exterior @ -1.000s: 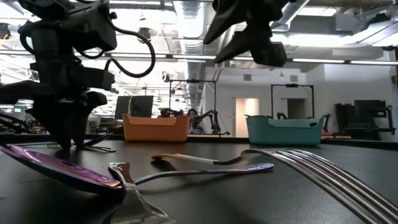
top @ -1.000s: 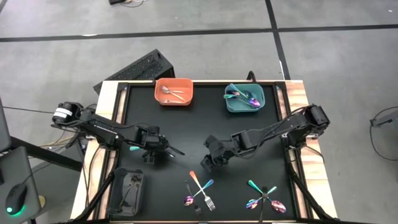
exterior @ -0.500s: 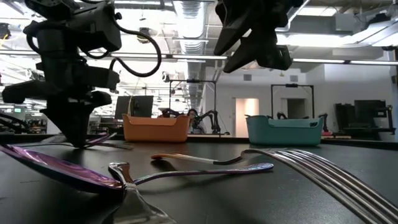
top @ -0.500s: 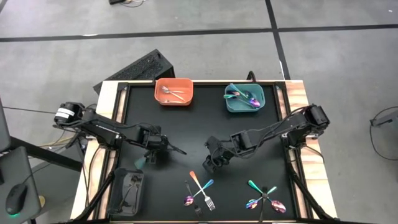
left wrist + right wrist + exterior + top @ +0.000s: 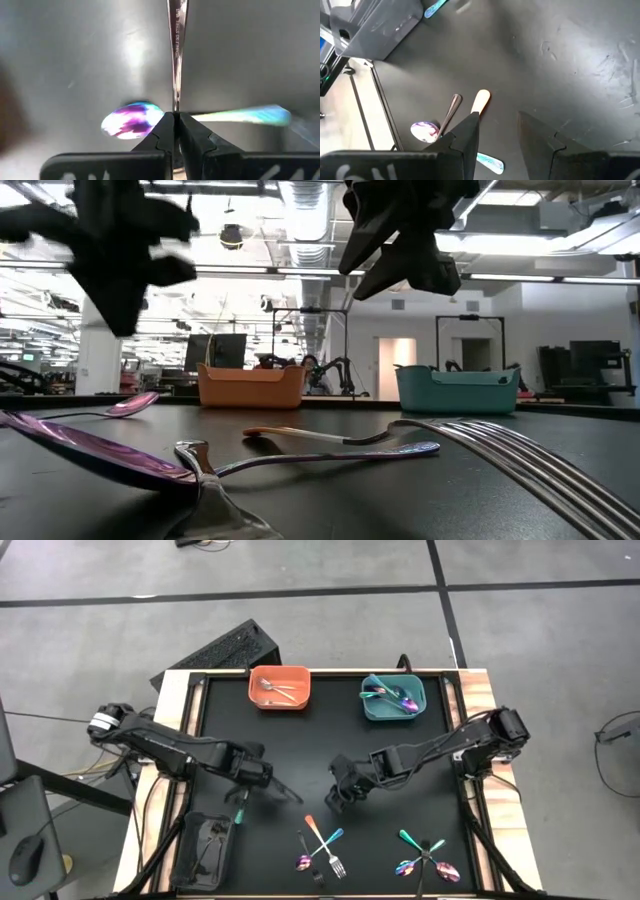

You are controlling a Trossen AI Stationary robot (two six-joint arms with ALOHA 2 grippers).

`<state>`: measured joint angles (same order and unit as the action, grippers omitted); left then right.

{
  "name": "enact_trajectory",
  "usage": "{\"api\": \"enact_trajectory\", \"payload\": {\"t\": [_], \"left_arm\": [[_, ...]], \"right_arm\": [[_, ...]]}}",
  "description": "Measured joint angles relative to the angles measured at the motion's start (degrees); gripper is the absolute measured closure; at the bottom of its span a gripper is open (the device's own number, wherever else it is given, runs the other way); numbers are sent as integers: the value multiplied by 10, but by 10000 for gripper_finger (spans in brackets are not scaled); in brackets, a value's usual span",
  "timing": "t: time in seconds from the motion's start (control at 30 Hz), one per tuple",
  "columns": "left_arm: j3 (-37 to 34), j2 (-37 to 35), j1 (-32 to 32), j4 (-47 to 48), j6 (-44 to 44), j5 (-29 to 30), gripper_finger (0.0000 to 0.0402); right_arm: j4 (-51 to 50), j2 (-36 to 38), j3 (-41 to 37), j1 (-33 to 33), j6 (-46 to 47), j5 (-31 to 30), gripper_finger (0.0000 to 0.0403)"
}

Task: Sort silverware by color (type)
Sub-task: Put the black fork into the black bin

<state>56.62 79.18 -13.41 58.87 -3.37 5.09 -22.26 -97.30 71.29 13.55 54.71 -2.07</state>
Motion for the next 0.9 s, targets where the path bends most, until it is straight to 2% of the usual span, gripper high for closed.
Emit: {"api": "enact_trajectory", "payload": {"t": [0.1, 0.17, 0.27, 0.4, 0.53, 0.7, 0.8, 0.9], "left_arm": [[36, 0, -27, 61, -28, -42, 400], [59, 0, -39, 92, 27, -71, 400], [74, -3, -48, 133, 205, -94, 401], [67, -27, -92, 135, 438, -100, 401], [59, -61, -173, 131, 638, -58, 401], [58, -98, -271, 121, 879, 36, 401], [58, -102, -333, 121, 984, 86, 401], [58, -91, -392, 121, 1068, 107, 401]], "right_arm": [[0, 0, 0, -3, -6, 0, 253], [1, 0, 0, -3, -6, 0, 253], [0, 0, 0, -3, 2, -1, 253], [7, 0, 0, -1, 10, -26, 253], [17, 0, 0, -2, 13, -41, 253], [23, 0, 0, -19, 3, -43, 253], [26, 0, 0, -36, 3, -43, 253], [45, 0, 0, -50, -7, -43, 253]]}}
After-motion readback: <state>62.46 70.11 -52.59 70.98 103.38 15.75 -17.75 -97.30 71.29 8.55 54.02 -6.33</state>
